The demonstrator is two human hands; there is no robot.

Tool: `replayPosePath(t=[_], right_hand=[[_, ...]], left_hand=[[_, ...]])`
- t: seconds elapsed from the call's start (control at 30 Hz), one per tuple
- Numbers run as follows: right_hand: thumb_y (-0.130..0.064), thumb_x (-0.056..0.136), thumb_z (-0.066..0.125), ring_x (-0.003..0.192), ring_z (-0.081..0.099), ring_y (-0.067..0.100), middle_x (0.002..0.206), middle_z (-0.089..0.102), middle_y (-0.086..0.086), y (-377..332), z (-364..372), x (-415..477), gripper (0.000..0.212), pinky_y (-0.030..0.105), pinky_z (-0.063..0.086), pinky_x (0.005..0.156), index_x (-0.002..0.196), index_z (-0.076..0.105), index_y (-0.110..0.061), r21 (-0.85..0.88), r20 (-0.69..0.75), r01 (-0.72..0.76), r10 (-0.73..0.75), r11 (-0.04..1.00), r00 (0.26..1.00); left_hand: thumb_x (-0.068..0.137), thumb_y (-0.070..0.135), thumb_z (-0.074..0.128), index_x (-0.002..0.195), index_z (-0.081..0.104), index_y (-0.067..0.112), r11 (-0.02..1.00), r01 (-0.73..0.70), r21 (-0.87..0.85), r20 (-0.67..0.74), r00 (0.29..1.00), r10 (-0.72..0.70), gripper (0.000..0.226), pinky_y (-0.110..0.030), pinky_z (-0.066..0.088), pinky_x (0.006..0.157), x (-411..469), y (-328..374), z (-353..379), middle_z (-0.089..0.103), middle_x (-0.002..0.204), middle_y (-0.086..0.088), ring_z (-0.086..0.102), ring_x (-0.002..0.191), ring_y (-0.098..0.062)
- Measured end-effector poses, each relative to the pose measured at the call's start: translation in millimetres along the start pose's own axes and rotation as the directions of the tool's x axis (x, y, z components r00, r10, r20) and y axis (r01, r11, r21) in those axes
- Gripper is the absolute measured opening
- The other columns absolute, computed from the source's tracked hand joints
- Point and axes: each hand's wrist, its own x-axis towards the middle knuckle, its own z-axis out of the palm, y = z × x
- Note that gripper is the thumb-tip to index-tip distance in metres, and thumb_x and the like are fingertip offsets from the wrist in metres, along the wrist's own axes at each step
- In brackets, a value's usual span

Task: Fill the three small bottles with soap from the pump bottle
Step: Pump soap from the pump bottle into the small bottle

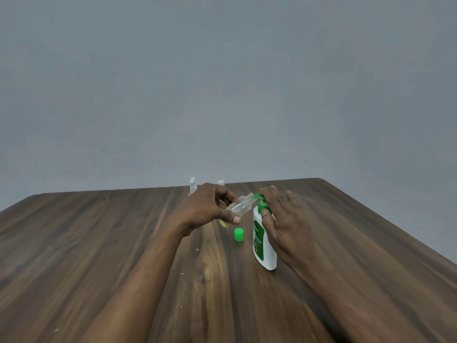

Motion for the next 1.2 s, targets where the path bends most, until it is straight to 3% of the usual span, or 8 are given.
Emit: replayPosePath(t=[0.3, 0.47, 0.7, 1.03, 1.2], right_hand=[[-0.033, 0.094, 0.028, 0.136, 0.039, 0.014, 0.142, 0.048, 0.001, 1.2, 1.1, -0.2, 0.052, 0.037, 0.022, 0.117, 0.138, 0.046, -0.011, -0.004, 0.014, -0.006, 0.006, 1.0, 1.0], [-0.028, 0.094, 0.033, 0.131, 0.047, 0.02, 0.137, 0.054, 0.007, -0.3, -0.4, 2.8, 0.049, 0.037, 0.026, 0.114, 0.133, 0.052, -0.007, -0.016, -0.049, 0.01, -0.01, 1.0, 0.999], [-0.025, 0.094, 0.034, 0.128, 0.05, 0.024, 0.133, 0.056, 0.011, -1.6, -0.3, 0.9, 0.047, 0.035, 0.027, 0.111, 0.129, 0.055, -0.002, -0.016, -0.039, 0.029, -0.029, 0.999, 0.999], [-0.031, 0.094, 0.03, 0.135, 0.04, 0.018, 0.142, 0.048, 0.008, -1.6, 0.2, 3.3, 0.052, 0.027, 0.02, 0.116, 0.137, 0.047, -0.007, 0.06, -0.011, -0.026, 0.026, 0.998, 1.0], [-0.029, 0.094, 0.03, 0.134, 0.042, 0.02, 0.139, 0.051, 0.01, -1.5, -0.2, 2.1, 0.051, 0.029, 0.022, 0.115, 0.135, 0.05, -0.004, 0.055, -0.002, -0.009, 0.009, 0.998, 1.0]], left_hand=[[0.062, 0.012, 0.094, 0.096, 0.077, 0.017, 1.0, 0.002, -0.005, -0.004, 1.0, -0.002, 0.039, -0.037, 0.054, 0.081, -0.4, -0.2, -0.7, 0.074, 0.096, -0.013, 0.065, 0.079, -0.017], [0.064, 0.012, 0.094, 0.096, 0.077, 0.018, 1.0, 0.003, 0.005, 0.0, 1.0, -0.003, 0.037, -0.032, 0.054, 0.078, 0.4, 0.1, -0.7, 0.074, 0.087, -0.002, 0.066, 0.078, -0.013], [0.064, 0.013, 0.093, 0.096, 0.077, 0.019, 1.0, -0.007, 0.014, 0.0, 1.0, 0.007, 0.036, -0.035, 0.056, 0.081, -0.4, 0.2, -0.6, 0.076, 0.095, -0.008, 0.067, 0.081, -0.016], [0.063, 0.014, 0.094, 0.096, 0.077, 0.02, 1.0, 0.003, 0.01, -0.008, 1.0, -0.003, 0.038, -0.022, 0.053, 0.072, 0.8, -1.8, -0.8, 0.074, 0.091, -0.003, 0.064, 0.074, -0.005], [0.063, 0.015, 0.094, 0.094, 0.076, 0.023, 1.0, -0.003, 0.015, -0.013, 1.0, 0.003, 0.037, -0.028, 0.054, 0.076, 1.4, -1.2, -0.4, 0.074, 0.097, -0.01, 0.065, 0.078, -0.011]])
